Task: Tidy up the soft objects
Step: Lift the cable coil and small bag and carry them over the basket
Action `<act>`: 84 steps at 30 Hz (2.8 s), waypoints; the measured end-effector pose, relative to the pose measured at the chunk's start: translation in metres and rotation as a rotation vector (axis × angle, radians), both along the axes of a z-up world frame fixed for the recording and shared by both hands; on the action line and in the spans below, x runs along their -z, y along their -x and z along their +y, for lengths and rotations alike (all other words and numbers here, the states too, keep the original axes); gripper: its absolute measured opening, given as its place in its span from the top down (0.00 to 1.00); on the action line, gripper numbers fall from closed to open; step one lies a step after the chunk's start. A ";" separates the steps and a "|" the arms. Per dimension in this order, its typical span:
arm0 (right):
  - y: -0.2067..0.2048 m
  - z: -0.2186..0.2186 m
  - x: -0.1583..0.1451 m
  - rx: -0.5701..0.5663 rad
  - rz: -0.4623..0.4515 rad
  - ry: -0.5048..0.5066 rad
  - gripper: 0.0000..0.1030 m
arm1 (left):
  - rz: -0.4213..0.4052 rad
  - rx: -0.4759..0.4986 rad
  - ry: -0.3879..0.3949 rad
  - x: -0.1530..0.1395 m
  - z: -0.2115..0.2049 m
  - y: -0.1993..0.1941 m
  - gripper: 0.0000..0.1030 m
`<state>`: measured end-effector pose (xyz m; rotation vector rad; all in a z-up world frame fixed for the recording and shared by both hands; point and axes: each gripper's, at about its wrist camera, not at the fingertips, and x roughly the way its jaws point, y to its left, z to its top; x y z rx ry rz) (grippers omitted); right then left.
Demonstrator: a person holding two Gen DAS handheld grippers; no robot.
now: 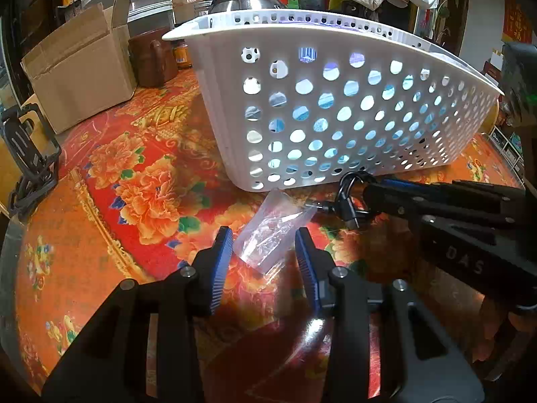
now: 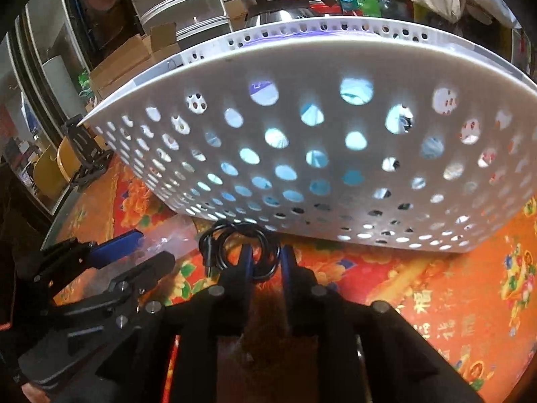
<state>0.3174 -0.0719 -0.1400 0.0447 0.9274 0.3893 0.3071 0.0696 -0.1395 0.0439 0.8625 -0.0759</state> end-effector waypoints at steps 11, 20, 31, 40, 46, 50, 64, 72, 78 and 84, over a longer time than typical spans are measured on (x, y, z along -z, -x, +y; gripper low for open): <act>0.000 0.018 -0.002 0.019 -0.022 0.061 0.79 | 0.010 0.003 -0.003 0.003 -0.001 -0.002 0.64; 0.010 0.016 -0.003 0.014 -0.045 0.068 0.88 | -0.028 0.004 -0.025 0.000 -0.004 0.002 0.65; 0.036 -0.016 -0.015 0.013 -0.108 0.052 0.90 | -0.105 0.049 -0.064 -0.012 -0.018 0.023 0.68; 0.070 -0.033 -0.041 -0.008 -0.207 0.045 0.90 | -0.190 0.081 -0.058 -0.026 -0.027 0.049 0.68; 0.093 -0.044 -0.059 -0.017 -0.265 0.044 0.90 | -0.241 0.075 -0.034 -0.041 -0.029 0.067 0.68; 0.106 -0.053 -0.076 -0.019 -0.307 0.046 0.91 | -0.285 0.070 -0.014 -0.063 -0.027 0.085 0.68; 0.124 -0.083 -0.163 0.009 -0.458 0.050 0.91 | -0.408 0.051 -0.001 -0.185 -0.023 0.095 0.68; 0.083 -0.090 -0.207 0.059 -0.479 0.120 0.91 | -0.355 0.008 0.010 -0.219 -0.026 0.028 0.68; 0.023 -0.088 -0.206 0.097 -0.414 0.161 0.91 | -0.259 -0.011 0.050 -0.212 -0.028 -0.036 0.68; -0.025 -0.085 -0.183 0.128 -0.341 0.180 0.90 | -0.183 -0.036 0.036 -0.187 -0.032 -0.077 0.68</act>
